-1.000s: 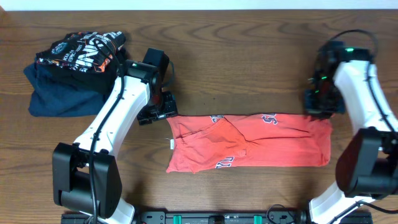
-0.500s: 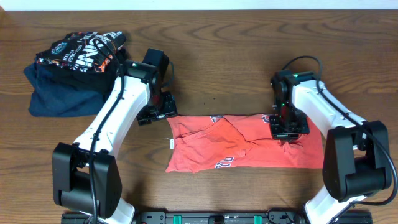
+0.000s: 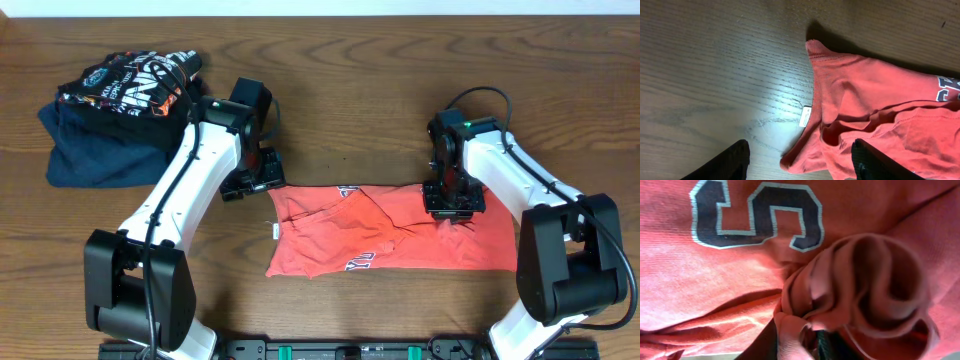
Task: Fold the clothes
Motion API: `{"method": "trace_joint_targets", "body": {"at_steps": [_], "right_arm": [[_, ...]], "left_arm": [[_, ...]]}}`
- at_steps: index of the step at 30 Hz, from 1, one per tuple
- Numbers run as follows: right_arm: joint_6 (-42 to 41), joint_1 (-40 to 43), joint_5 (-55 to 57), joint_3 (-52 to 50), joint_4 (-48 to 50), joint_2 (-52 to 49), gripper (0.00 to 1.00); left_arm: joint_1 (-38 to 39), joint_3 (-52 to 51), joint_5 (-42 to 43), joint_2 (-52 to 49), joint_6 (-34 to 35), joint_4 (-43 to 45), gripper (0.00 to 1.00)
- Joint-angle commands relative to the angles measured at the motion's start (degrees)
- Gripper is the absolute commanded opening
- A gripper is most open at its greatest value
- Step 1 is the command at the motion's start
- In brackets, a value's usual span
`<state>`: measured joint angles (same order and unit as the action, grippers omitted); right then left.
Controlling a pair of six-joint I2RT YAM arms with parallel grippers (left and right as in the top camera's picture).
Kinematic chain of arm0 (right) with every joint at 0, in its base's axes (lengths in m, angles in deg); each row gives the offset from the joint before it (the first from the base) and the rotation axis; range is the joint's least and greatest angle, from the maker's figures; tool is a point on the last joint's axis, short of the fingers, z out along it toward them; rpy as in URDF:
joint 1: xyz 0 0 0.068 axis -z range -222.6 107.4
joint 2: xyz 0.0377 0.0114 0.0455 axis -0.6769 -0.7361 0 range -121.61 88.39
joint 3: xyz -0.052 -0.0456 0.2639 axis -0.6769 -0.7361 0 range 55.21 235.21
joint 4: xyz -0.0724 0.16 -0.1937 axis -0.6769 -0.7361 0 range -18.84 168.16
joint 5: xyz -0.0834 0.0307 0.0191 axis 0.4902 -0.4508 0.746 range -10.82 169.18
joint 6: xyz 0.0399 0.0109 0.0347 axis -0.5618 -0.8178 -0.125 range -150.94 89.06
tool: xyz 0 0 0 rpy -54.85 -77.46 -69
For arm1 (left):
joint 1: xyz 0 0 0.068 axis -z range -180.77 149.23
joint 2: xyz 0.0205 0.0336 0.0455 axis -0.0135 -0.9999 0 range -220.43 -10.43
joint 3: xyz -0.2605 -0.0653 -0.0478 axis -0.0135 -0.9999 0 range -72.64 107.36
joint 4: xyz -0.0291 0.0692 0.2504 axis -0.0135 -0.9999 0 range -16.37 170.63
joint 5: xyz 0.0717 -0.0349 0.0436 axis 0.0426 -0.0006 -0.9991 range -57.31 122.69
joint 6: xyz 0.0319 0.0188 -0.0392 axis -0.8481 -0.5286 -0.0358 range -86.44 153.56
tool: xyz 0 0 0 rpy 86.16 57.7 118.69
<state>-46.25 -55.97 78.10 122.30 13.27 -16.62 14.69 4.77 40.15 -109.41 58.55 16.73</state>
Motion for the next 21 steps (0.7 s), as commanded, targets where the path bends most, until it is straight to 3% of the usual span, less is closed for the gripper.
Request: {"method": "trace_joint_targets", "body": {"at_steps": [1,9,18,21], "right_arm": [[-0.2,-0.6,-0.9,-0.2,-0.7,0.5,0.32],[-2.4,-1.2,0.2,-0.2,-1.9,3.0,0.34],[-4.6,-1.2,9.4,-0.1,-0.8,16.1,0.34],[-4.6,-0.6,12.8,-0.1,-1.4,19.9,0.41]], "left_arm": [[-0.3,1.1,-0.7,0.6,-1.0,-0.4,0.67],[-0.3,1.0,-0.7,0.6,-2.1,-0.3,0.67],[-0.3,0.3,-0.7,0.6,-2.3,-0.3,0.67],[-0.3,0.3,-0.7,0.6,-2.3,-0.3,0.67]]}}
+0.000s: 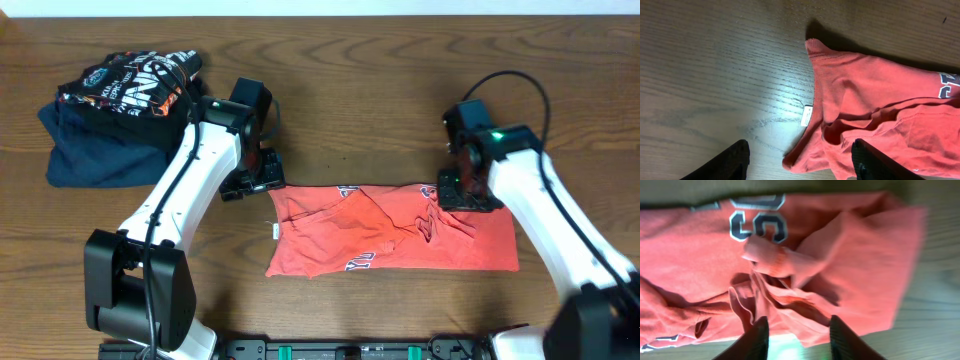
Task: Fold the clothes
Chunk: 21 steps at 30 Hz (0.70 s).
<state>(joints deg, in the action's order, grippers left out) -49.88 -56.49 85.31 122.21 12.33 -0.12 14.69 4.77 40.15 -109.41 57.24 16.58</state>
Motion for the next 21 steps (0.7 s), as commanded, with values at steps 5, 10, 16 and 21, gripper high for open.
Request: {"method": "trace_joint_targets", "body": {"at_steps": [5,10,16,21], "right_arm": [[-1.3,4.6,6.3,-0.6,-4.6,3.1,0.42],[-1.4,7.4,3.0,-3.0,-1.2,0.7,0.39],[-1.4,7.1,0.9,-7.4,6.4,-1.3,0.39],[-0.5,6.9,-3.0,-11.5,14.6,-3.7,0.39]], "left_arm": [[-0.3,0.3,-0.7,0.6,-1.0,-0.2,0.67],[-0.3,0.3,-0.7,0.6,-1.0,-0.2,0.67],[-0.3,0.3,-0.7,0.6,-1.0,-0.2,0.67],[-0.3,0.3,-0.7,0.6,-1.0,-0.3,0.67]]}}
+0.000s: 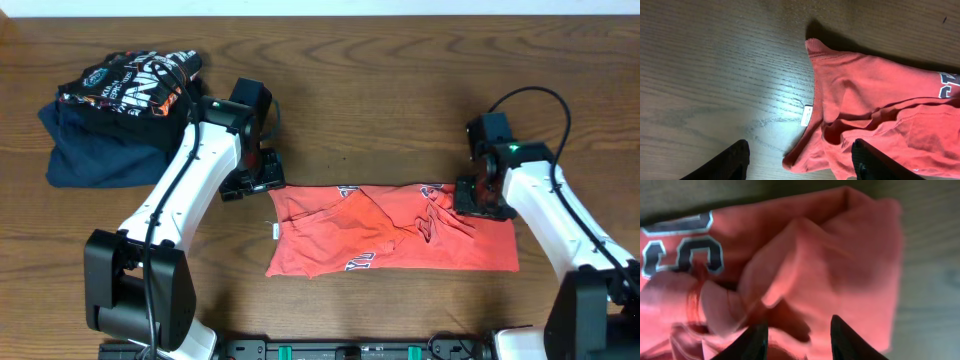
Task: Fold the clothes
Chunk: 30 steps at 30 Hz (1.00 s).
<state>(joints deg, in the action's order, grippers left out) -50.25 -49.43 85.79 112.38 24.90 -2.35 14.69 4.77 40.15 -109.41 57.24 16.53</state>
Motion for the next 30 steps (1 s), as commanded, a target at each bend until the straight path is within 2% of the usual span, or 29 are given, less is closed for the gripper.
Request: {"method": "trace_joint_targets", "body": {"at_steps": [1,5,9,12,18,24,30], "right_arm": [[0.6,-0.3,-6.4,-2.3,4.7,-1.8,0.39],[1.0,-0.4,-15.4,-3.0,13.8,-2.5,0.39],[1.9,-0.3,-19.2,-2.8,16.7,-2.5,0.39],[5.0,-0.2,-19.1,-1.8,11.6,-2.4,0.36],[5.0,1.3,-8.7,2.6,-2.9,1.3,0.31],[5.0,1.6,-2.6,3.6,-6.2,8.5,0.35],[3.5,3.1,5.6,1.5,-9.6,8.6,0.39]], "left_arm": [[-0.3,0.3,-0.7,0.6,-1.0,-0.4,0.67],[-0.3,0.3,-0.7,0.6,-1.0,-0.4,0.67],[-0.3,0.3,-0.7,0.6,-1.0,-0.4,0.67],[-0.3,0.3,-0.7,0.6,-1.0,-0.4,0.67],[-0.3,0.3,-0.7,0.6,-1.2,-0.3,0.67],[-0.3,0.3,-0.7,0.6,-1.2,-0.3,0.67],[-0.3,0.3,-0.7,0.6,-1.2,-0.3,0.67]]}}
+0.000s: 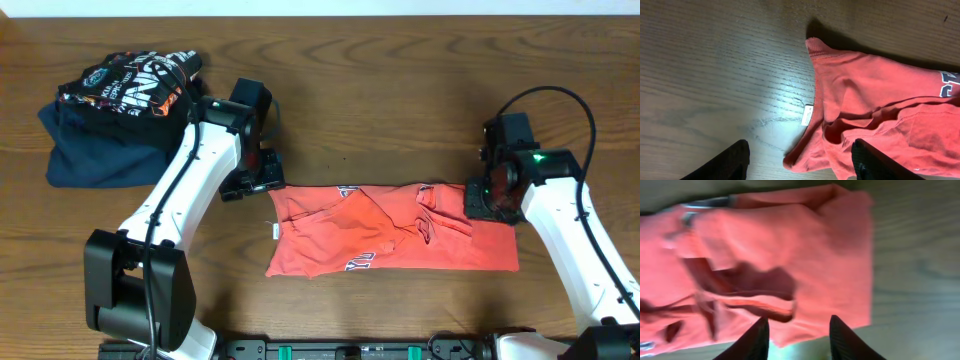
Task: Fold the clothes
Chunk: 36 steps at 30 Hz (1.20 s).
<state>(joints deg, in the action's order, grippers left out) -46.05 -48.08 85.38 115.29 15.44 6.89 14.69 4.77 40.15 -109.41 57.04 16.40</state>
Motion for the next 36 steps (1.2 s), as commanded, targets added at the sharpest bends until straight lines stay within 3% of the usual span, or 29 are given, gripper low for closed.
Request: {"method": "trace_joint_targets", "body": {"at_steps": [1,14,17,22,24,36], "right_arm": [[-1.1,2.2,6.0,-2.4,0.3,-1.1,0.39],[-1.9,2.5,-1.1,-12.0,8.4,-4.8,0.39],[3.7,1.9,-10.4,-12.4,10.7,-4.8,0.39],[21.2,0.3,-37.2,-12.5,13.3,-4.8,0.4],[23.8,-0.3,-42.3,-12.5,13.2,-4.8,0.4],[25.4,-1.0,-41.9,-12.5,9.0,-4.8,0.45]], "left_arm": [[-0.3,0.3,-0.7,0.6,-1.0,-0.2,0.67],[-0.3,0.3,-0.7,0.6,-1.0,-0.5,0.67],[-0.3,0.3,-0.7,0.6,-1.0,-0.4,0.67],[-0.3,0.3,-0.7,0.6,-1.0,-0.4,0.67],[-0.3,0.3,-0.7,0.6,-1.0,-0.4,0.67],[-0.3,0.3,-0.7,0.6,-1.0,-0.4,0.67]]}}
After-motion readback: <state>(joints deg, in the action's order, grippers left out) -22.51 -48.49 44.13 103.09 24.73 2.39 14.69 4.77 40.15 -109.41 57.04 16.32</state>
